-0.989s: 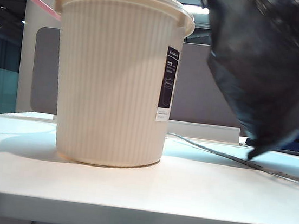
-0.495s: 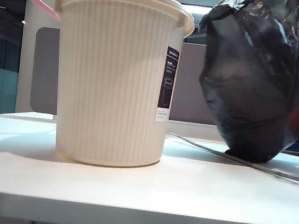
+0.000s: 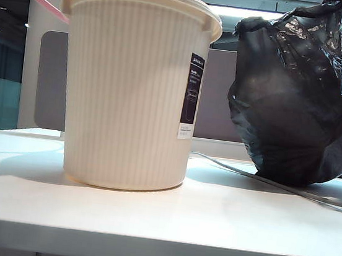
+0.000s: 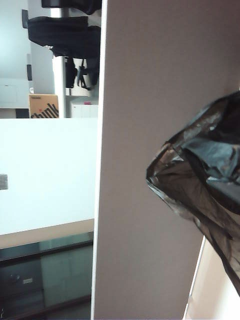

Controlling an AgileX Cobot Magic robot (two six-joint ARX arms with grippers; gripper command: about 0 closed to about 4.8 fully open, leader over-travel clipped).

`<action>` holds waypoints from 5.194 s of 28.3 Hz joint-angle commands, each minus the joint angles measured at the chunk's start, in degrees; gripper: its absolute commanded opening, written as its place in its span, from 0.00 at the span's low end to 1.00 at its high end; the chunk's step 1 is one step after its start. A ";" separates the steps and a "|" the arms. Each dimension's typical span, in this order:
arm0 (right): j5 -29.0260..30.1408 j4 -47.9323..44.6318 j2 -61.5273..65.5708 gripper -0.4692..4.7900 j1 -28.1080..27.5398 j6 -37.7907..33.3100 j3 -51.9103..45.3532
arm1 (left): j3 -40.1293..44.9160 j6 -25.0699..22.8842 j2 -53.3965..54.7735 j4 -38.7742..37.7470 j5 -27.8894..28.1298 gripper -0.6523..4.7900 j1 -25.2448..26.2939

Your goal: Open the ring lid of the trash can, pull out the black garbage bag inside, and place it on the table.

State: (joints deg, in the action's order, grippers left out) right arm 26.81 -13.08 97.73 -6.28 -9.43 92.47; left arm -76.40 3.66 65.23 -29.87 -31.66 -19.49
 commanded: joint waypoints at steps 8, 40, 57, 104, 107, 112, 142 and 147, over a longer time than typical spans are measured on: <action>0.57 -2.16 -0.52 0.09 -0.02 0.15 -5.73 | 0.94 -0.26 -0.17 0.46 -0.02 0.28 -0.11; -2.73 11.26 -4.28 0.61 -3.08 9.35 -8.85 | 0.94 1.05 -0.24 0.79 -0.68 0.28 -0.11; -4.85 26.01 -15.02 0.63 -5.84 11.37 -8.87 | 0.94 0.90 -0.28 1.62 -0.72 0.28 -0.11; -23.85 50.51 -18.18 0.96 -5.75 15.78 -8.81 | 0.94 0.59 -1.62 -0.11 -4.57 0.28 -0.11; -24.39 50.05 -19.21 0.96 -5.75 15.91 -8.79 | 0.94 -0.24 -1.62 -0.11 -4.57 0.28 -0.11; -27.06 48.83 -22.75 0.97 -5.75 15.93 -8.79 | 0.94 -0.28 -1.62 -0.11 -4.57 0.28 -0.11; 2.34 55.28 -48.85 0.94 1.70 8.66 -11.26 | 1.09 -4.15 -6.82 -0.70 -14.45 0.28 -1.29; -0.57 54.66 -55.49 0.94 1.70 8.00 -19.39 | 1.09 -4.31 -13.09 -1.60 -9.29 0.28 -3.80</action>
State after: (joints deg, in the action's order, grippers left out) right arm 26.52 42.70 43.66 -4.62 -1.06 74.56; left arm -75.26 -0.40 53.71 -31.22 -43.20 -22.63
